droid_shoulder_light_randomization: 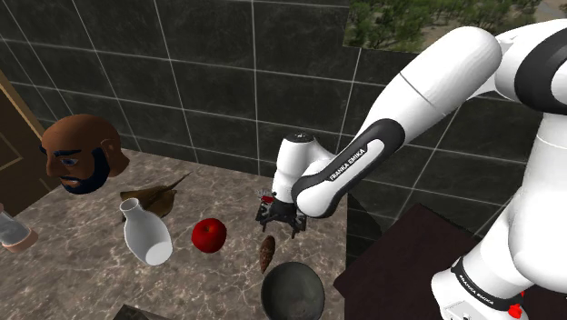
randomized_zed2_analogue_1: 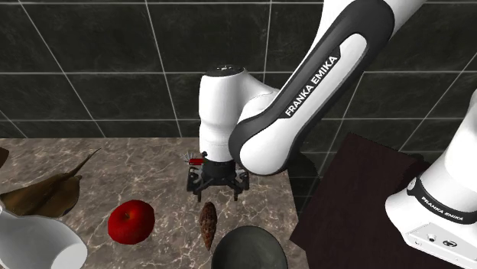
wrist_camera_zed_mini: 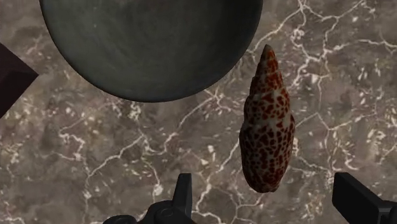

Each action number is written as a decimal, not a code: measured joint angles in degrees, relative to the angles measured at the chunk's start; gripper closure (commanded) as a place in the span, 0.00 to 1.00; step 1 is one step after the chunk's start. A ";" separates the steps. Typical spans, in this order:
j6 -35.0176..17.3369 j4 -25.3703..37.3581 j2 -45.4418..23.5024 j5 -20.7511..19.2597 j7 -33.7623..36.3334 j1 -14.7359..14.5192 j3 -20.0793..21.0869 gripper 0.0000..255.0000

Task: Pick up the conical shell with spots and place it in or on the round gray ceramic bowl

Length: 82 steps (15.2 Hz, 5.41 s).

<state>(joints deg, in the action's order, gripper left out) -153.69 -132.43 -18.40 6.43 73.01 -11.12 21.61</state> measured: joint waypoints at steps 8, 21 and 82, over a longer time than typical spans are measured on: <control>-4.69 4.64 -8.86 -3.08 4.16 -3.67 -2.89 0.00; -5.69 5.24 -10.08 -3.50 4.41 -4.08 -3.47 1.00; -4.73 0.73 1.49 0.94 13.55 -7.49 -2.28 1.00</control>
<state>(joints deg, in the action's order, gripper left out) -158.43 -131.69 -16.91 7.37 86.56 -18.61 19.33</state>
